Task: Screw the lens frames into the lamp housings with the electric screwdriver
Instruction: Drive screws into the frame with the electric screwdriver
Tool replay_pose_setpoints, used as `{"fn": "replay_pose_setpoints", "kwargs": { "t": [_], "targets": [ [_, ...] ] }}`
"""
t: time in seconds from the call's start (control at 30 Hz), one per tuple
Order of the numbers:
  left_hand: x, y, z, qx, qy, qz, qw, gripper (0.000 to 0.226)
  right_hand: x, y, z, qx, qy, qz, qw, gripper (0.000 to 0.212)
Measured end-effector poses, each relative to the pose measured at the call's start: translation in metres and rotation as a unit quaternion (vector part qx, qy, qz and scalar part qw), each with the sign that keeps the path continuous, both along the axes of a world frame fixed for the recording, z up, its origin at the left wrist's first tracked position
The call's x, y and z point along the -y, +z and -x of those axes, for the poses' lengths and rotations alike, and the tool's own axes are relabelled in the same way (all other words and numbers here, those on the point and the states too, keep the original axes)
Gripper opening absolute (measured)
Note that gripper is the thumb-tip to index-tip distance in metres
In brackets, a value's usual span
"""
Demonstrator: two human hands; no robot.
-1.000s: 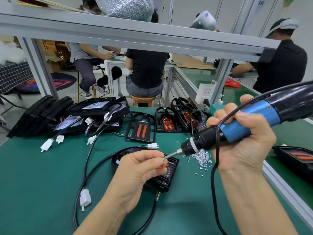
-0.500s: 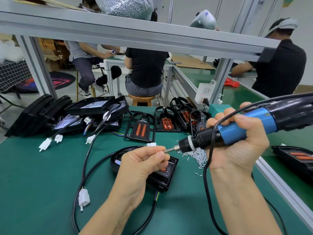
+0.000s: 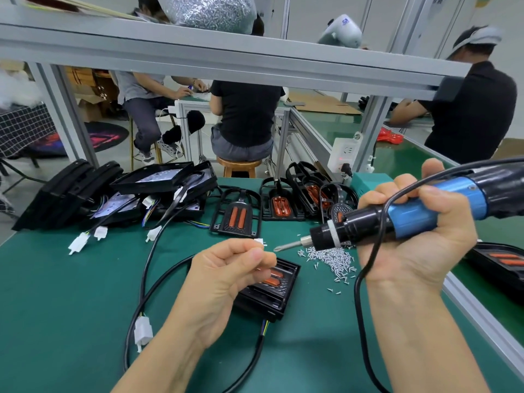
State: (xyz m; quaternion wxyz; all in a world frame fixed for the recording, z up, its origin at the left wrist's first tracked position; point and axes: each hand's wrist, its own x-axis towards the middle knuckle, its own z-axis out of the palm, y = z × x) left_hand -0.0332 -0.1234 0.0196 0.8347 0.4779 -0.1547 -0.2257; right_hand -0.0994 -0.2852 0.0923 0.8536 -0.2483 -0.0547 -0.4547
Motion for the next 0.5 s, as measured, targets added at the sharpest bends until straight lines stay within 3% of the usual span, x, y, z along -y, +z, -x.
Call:
{"fn": "replay_pose_setpoints", "kwargs": {
  "t": [0.13,0.5],
  "targets": [
    [0.002,-0.002,0.004,-0.054,-0.031,0.029,0.998,0.018,-0.005,0.004,-0.002,0.014,0.015,0.012,1.000,0.027],
    [0.005,-0.001,0.009,-0.076,-0.030,0.034,0.996,0.011,-0.012,0.007,0.000,0.014,0.007,0.053,0.998,0.027]
  ]
}}
